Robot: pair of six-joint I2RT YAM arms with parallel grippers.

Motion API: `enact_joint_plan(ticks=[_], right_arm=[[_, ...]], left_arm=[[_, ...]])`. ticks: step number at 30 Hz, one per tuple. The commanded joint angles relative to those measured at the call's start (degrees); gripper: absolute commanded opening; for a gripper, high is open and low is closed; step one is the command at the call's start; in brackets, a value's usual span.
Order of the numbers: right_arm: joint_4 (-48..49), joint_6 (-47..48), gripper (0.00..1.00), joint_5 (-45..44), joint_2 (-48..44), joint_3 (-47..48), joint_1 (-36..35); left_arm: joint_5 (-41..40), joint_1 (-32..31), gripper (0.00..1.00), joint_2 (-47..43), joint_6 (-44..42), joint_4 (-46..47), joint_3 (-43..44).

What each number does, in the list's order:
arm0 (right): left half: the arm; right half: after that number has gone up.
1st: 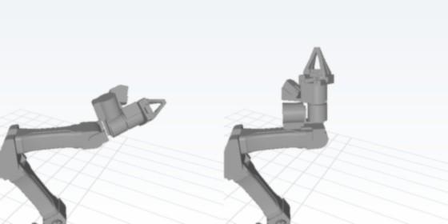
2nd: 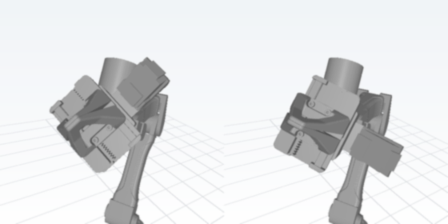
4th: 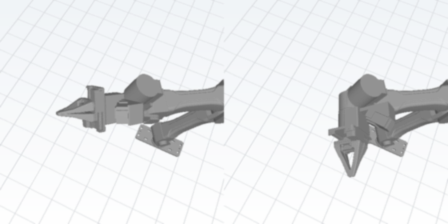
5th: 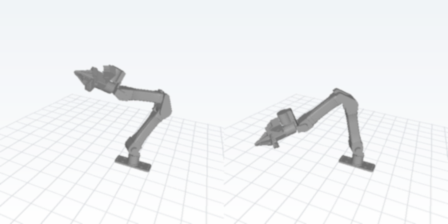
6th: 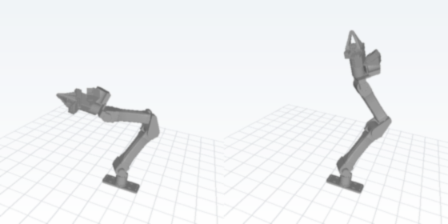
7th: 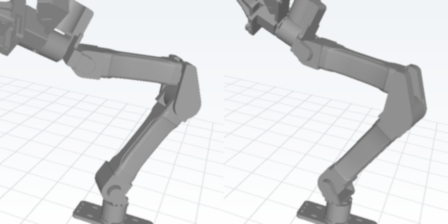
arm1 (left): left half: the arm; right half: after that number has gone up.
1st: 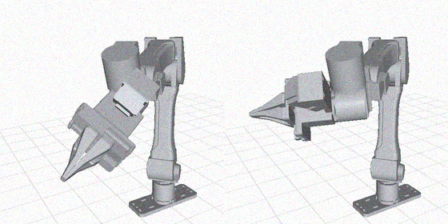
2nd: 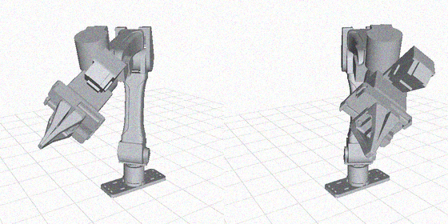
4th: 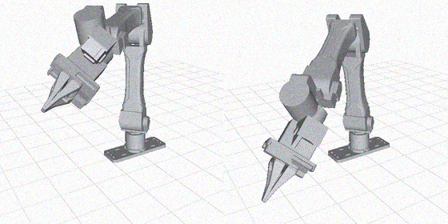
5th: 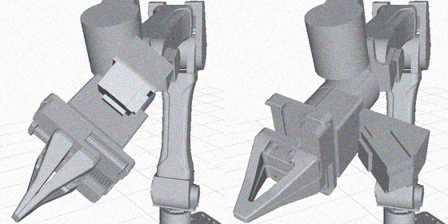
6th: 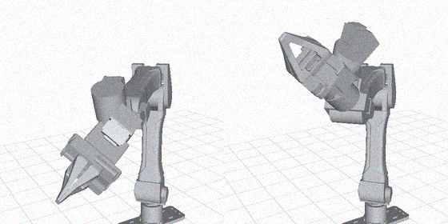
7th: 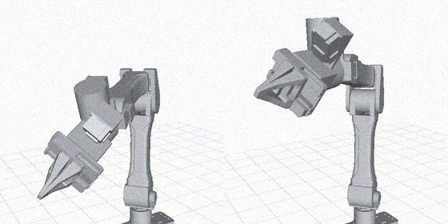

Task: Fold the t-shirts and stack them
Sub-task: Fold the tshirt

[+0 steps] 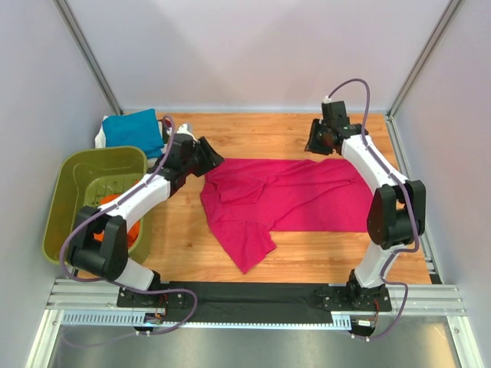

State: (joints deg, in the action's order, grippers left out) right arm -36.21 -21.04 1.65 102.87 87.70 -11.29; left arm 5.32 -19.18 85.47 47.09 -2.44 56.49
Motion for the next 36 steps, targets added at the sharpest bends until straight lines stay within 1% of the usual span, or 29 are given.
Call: enact_joint_plan(ticks=[1,3,4,6,8,9,12,13,16,19,23,27,29,35,36], right_arm=[[2.3,-3.3,0.32,-0.3,-1.6,-3.7,-3.1],[2.7,-5.6,0.32,0.2,-2.2,-6.6,-4.3],[3.9,-6.6,0.34,0.9,-2.7,-7.8,-5.2],[6.0,-8.2,0.36,4.1,-4.0,-10.9,-6.4],[9.3,-10.9,0.43,6.3,-4.6,-15.1,-8.4],[10.2,-11.6,0.5,7.0,-4.6,-16.1,-10.0],[11.9,-13.6,0.54,9.5,-2.7,-17.3,-12.2],[12.5,-13.9,0.54,9.9,-2.2,-17.3,-13.6],[14.9,-15.8,0.54,11.4,-0.3,-17.7,-15.6],[18.5,-18.2,0.54,13.5,0.8,-18.8,-16.7],[20.6,-20.0,0.53,13.9,2.7,-19.0,-18.1],[20.5,-20.4,0.53,13.3,3.9,-18.7,-19.5],[20.4,-20.4,0.53,12.9,4.4,-18.6,-19.6],[20.3,-20.4,0.5,12.9,5.5,-18.4,-19.7],[20.4,-20.4,0.5,13.0,5.7,-18.4,-19.6]], left_arm=[[-1.2,-3.3,0.58,-1.4,4.0,-0.6,-4.1],[-0.5,-4.3,0.58,-1.2,5.2,-0.4,-5.1],[-0.6,-5.3,0.58,-1.1,5.5,-0.5,-6.0],[-0.9,-6.2,0.58,-0.9,5.6,-0.2,-6.9],[-1.3,-6.9,0.58,-0.8,5.1,-0.4,-8.1],[-1.3,-6.8,0.58,-0.7,3.7,-0.4,-8.7],[-2.8,-6.8,0.58,-0.7,0.1,-2.2,-8.8],[-2.9,-6.8,0.58,-1.1,-2.5,-1.6,-9.5],[-2.6,-6.9,0.59,-2.2,-6.1,0.3,-11.0],[-1.7,-6.8,0.63,-1.8,-7.8,1.6,-11.7],[0.9,-6.7,0.64,1.4,-8.3,2.2,-11.4],[2.8,-6.7,0.64,3.2,-8.8,6.8,-12.4],[3.6,-6.5,0.64,4.3,-8.9,7.5,-12.3],[4.5,-6.6,0.6,6.4,-8.2,8.9,-11.8],[4.6,-6.5,0.56,6.5,-8.1,9.1,-11.6]])
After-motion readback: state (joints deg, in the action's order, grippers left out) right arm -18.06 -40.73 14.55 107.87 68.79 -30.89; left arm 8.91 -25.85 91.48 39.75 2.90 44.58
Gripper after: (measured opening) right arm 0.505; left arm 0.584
